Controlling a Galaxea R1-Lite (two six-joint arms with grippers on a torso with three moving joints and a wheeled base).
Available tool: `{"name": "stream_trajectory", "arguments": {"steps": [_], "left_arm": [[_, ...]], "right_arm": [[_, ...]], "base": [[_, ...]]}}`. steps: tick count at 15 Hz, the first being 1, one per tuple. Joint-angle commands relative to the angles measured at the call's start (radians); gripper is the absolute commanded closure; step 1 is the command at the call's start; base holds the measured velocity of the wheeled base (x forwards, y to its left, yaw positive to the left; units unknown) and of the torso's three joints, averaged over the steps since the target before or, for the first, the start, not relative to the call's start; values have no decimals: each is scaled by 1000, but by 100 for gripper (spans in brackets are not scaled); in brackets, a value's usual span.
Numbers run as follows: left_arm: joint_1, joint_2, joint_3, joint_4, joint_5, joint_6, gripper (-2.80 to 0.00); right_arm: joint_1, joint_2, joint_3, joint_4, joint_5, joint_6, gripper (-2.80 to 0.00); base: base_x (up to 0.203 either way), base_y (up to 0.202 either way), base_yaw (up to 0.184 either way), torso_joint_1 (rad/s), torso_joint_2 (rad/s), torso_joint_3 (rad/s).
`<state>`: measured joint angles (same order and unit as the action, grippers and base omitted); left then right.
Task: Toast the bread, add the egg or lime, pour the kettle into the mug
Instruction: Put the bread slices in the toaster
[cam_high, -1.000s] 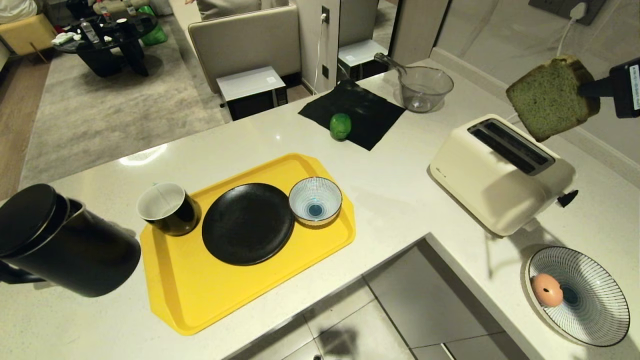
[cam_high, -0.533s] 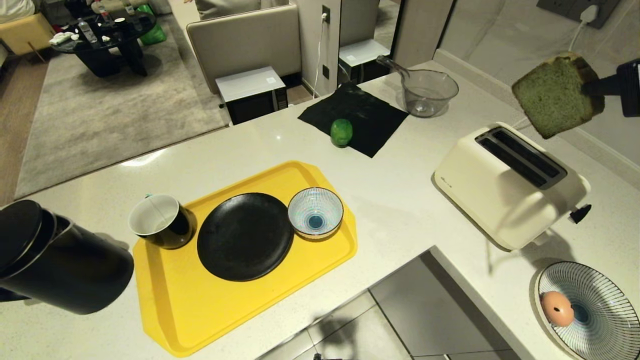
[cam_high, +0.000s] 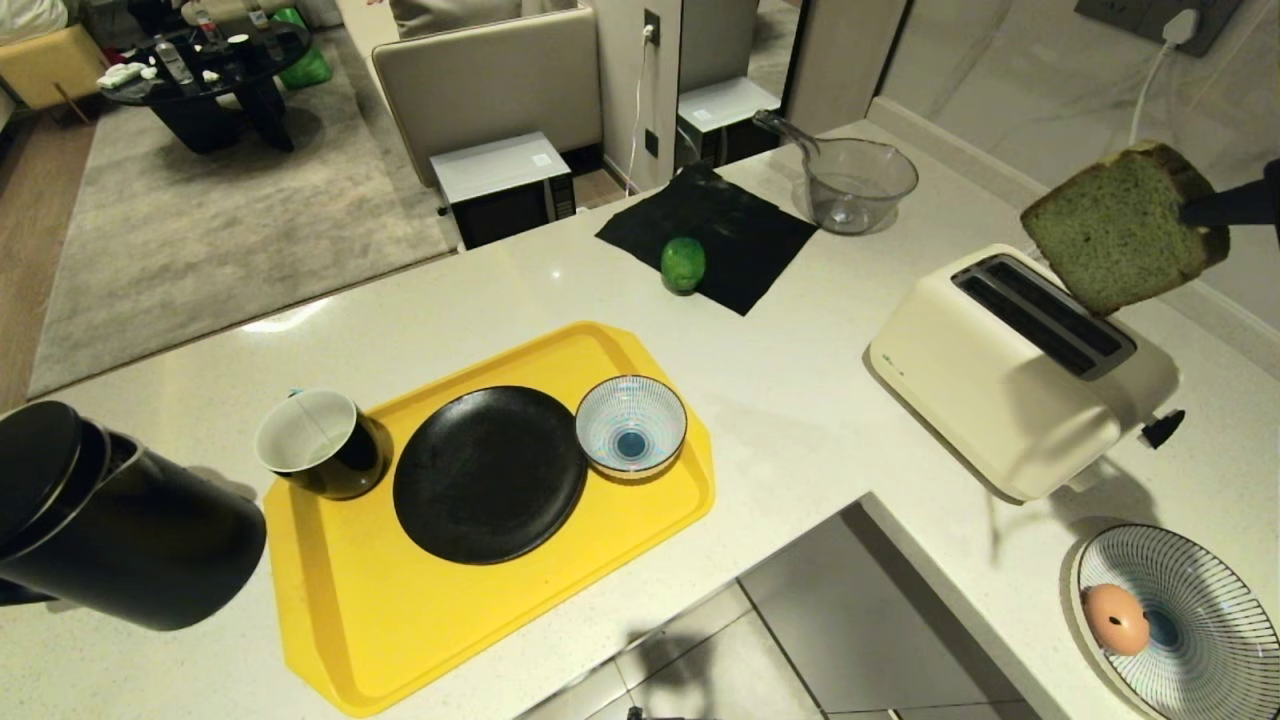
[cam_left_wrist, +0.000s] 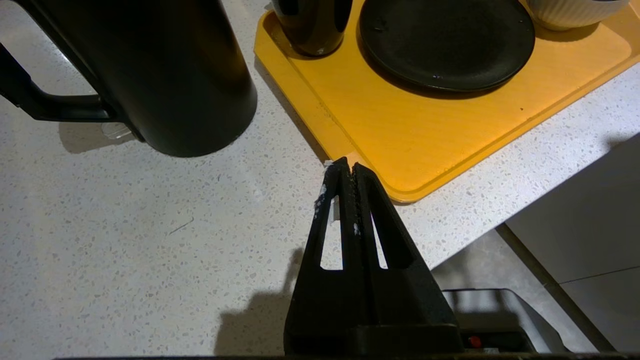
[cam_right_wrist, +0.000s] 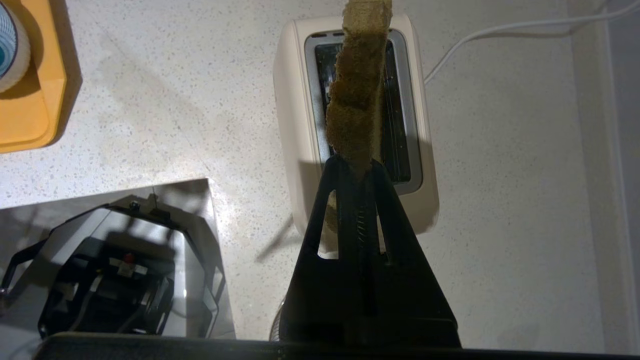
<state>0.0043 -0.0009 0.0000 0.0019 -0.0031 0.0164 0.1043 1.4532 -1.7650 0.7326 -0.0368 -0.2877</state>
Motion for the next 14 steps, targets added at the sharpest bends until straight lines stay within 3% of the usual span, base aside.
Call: {"name": "stream_trajectory", "arguments": {"steps": [1,14], "left_arm": [[0,-1,0,0,0,2,0],[0,-1,0,0,0,2,0]], "right_arm": [[-2,1,28,5,0,-2,0],[-28,16,83,4,2,-16,0]], "base": [[0,0,0,0,0,0],[0,0,0,0,0,0]]}}
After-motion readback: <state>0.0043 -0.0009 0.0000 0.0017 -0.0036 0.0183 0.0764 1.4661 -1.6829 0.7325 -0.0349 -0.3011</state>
